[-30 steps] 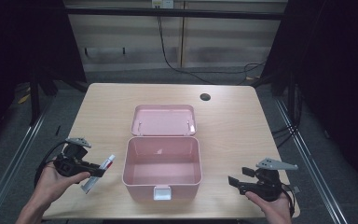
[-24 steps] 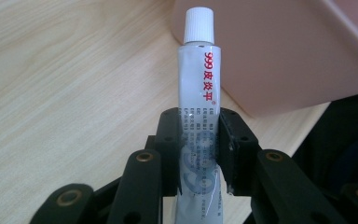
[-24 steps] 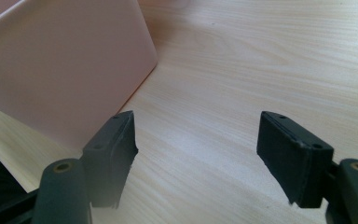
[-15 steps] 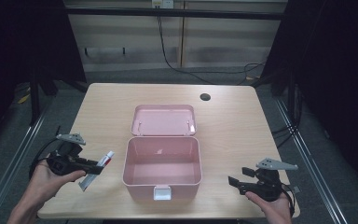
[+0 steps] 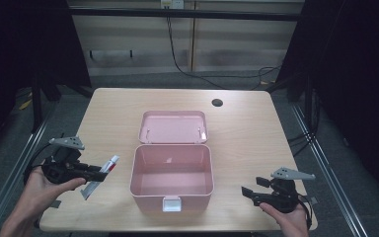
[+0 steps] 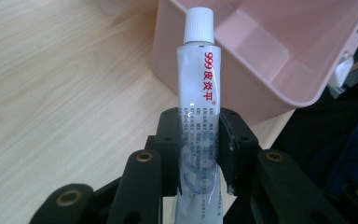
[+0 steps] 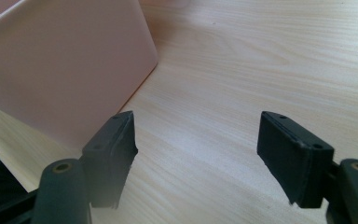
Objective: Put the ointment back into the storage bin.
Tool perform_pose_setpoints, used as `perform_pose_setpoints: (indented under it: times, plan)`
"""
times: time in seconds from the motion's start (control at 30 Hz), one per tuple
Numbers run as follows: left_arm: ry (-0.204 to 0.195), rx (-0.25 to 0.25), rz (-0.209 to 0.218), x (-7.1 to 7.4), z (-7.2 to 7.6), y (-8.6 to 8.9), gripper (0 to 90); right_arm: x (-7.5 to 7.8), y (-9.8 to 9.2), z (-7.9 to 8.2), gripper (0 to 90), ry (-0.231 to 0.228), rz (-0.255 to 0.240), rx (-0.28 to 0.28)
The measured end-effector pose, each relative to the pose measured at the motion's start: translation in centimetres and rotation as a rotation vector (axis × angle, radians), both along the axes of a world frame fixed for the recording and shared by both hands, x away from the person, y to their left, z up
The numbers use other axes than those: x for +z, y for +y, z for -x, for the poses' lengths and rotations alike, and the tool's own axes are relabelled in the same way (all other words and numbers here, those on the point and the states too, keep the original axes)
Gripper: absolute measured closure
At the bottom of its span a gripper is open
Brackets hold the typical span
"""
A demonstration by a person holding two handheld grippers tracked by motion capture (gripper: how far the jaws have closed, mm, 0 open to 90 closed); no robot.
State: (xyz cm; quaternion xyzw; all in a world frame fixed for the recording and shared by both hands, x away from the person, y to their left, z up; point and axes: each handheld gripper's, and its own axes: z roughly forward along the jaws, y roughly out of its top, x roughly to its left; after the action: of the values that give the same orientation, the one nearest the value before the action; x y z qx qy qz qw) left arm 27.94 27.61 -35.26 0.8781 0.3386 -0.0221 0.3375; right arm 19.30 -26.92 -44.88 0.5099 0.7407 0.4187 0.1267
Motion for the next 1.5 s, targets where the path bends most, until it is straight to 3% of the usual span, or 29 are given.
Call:
perform_pose_setpoints:
  times: [0.3, 0.57, 0.77, 1.13, 1.2, 1.4, 1.5]
  plan:
    - [-0.033, -0.039, -0.003, 2.1, 0.1, -0.7, 71.3, 0.0, 0.0, 0.0, 27.6, 0.0, 0.003, 0.003]
    - [-0.031, -0.069, 0.001, 3.3, 0.1, -1.7, 71.3, 0.0, 0.0, 0.0, 27.3, -0.004, 0.003, 0.005]
    - [-0.02, -0.096, -0.007, 3.7, -0.2, -2.9, 71.3, 0.0, 0.0, 0.0, 27.3, -0.001, 0.002, 0.003]
    - [-0.02, -0.169, -0.065, 3.9, -0.8, -5.1, 71.3, 0.0, 0.0, 0.0, 27.3, -0.002, 0.003, 0.007]
    - [-0.016, -0.155, -0.064, 3.9, -0.8, -5.5, 71.3, 0.0, 0.0, 0.0, 27.3, -0.002, 0.003, 0.008]
    - [-0.024, -0.195, -0.052, 4.3, -1.0, -6.3, 71.3, -0.1, 0.1, -0.1, 27.3, 0.0, 0.006, 0.011]
    - [-0.032, -0.241, -0.093, 4.5, -1.2, -7.4, 71.3, -0.1, 0.1, -0.1, 27.2, 0.0, 0.006, 0.011]
